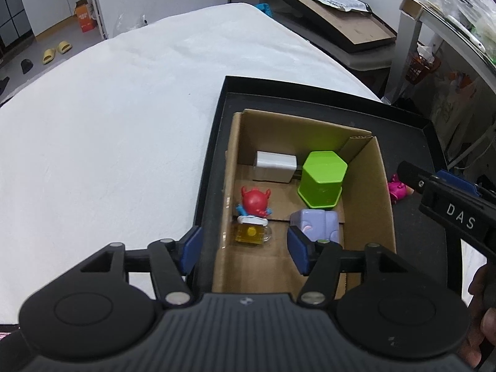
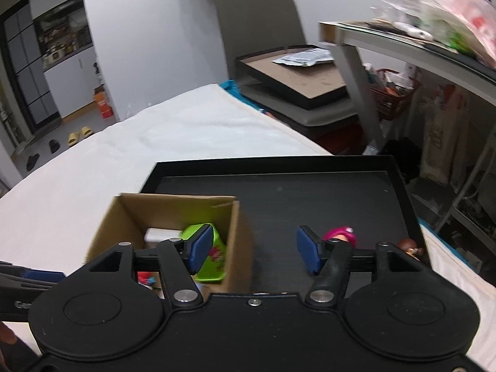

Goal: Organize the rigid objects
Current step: 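Reach the right tool to the brown-haired doll figure and grasp it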

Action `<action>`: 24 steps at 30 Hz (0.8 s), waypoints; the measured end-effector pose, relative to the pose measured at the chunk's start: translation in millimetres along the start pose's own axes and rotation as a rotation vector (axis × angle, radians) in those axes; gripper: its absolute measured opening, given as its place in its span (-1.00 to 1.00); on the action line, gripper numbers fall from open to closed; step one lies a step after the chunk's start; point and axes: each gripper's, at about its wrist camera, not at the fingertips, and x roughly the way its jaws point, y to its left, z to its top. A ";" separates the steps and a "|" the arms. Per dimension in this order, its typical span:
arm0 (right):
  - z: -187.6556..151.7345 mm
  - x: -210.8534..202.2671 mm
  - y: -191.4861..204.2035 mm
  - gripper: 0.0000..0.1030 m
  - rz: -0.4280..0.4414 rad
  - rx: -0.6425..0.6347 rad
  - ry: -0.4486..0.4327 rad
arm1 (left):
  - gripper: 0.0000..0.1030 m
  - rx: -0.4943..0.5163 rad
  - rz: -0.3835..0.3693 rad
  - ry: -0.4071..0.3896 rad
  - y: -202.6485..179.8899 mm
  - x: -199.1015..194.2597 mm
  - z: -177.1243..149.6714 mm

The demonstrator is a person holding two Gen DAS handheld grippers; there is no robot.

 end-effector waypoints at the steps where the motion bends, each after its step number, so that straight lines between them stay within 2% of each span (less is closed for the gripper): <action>1: -1.9 0.5 -3.6 0.16 -0.014 0.003 -0.001 | 0.17 0.004 0.007 0.000 -2.4 0.3 0.0; 6: -9.7 7.5 -28.0 0.16 -0.078 0.035 0.002 | 0.21 -0.015 0.038 0.003 -5.5 2.1 -0.6; 10: -13.0 13.0 -39.4 0.16 -0.111 0.010 -0.010 | 0.21 -0.015 0.059 0.005 -7.4 3.4 0.6; 24: -32.4 37.9 -67.9 0.15 -0.167 -0.045 -0.040 | 0.22 -0.058 0.139 0.001 -6.5 12.0 13.1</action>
